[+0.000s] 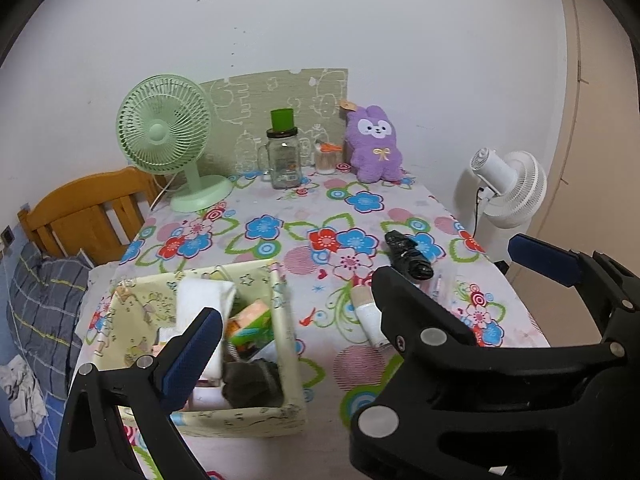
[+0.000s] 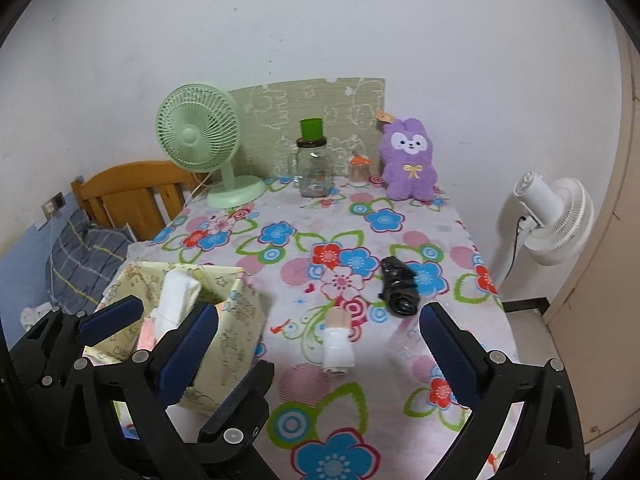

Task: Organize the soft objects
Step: 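Withdraw both tools from the box toward the white roll and black bundle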

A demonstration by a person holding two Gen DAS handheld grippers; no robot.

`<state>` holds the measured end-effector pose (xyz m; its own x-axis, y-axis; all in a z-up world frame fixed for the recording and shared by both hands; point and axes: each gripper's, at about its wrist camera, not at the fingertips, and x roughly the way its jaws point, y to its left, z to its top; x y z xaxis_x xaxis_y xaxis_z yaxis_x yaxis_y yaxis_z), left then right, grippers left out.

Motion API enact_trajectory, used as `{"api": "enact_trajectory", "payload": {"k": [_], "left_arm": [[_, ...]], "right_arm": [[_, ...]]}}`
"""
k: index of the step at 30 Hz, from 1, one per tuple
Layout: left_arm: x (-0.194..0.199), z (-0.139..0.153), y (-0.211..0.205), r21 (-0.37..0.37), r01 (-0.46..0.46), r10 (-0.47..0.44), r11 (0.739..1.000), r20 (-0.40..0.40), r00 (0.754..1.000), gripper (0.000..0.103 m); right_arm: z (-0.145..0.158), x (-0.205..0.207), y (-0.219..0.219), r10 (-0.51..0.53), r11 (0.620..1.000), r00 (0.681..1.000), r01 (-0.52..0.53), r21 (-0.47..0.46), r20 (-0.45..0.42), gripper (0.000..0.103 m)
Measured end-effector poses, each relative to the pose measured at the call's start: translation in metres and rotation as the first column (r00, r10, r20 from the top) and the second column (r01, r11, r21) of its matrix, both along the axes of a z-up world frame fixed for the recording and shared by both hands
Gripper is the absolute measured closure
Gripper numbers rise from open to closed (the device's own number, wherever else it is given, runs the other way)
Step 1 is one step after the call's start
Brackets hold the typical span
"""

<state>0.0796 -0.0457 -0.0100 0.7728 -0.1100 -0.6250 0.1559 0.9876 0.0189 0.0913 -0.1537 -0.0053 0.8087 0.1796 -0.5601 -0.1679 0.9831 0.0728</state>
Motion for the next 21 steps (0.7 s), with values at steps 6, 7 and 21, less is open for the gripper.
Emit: {"api": "enact_trajectory", "payload": {"k": [6, 7, 21], "left_arm": [[0.003, -0.003, -0.018, -0.008, 0.018, -0.018, 1.000, 0.000, 1.000, 0.000], [0.003, -0.005, -0.021, -0.012, 0.018, -0.018, 1.000, 0.002, 1.000, 0.000], [0.017, -0.020, -0.053, -0.032, 0.033, -0.034, 0.999, -0.014, 0.999, 0.000]], "right_arm": [[-0.004, 0.002, -0.018, -0.023, 1.000, 1.000, 0.023, -0.007, 0.004, 0.000], [-0.005, 0.003, -0.022, -0.027, 1.000, 1.000, 0.027, -0.009, 0.005, 0.000], [-0.018, 0.014, -0.055, -0.057, 0.998, 0.998, 0.057, -0.029, -0.016, 0.000]]}}
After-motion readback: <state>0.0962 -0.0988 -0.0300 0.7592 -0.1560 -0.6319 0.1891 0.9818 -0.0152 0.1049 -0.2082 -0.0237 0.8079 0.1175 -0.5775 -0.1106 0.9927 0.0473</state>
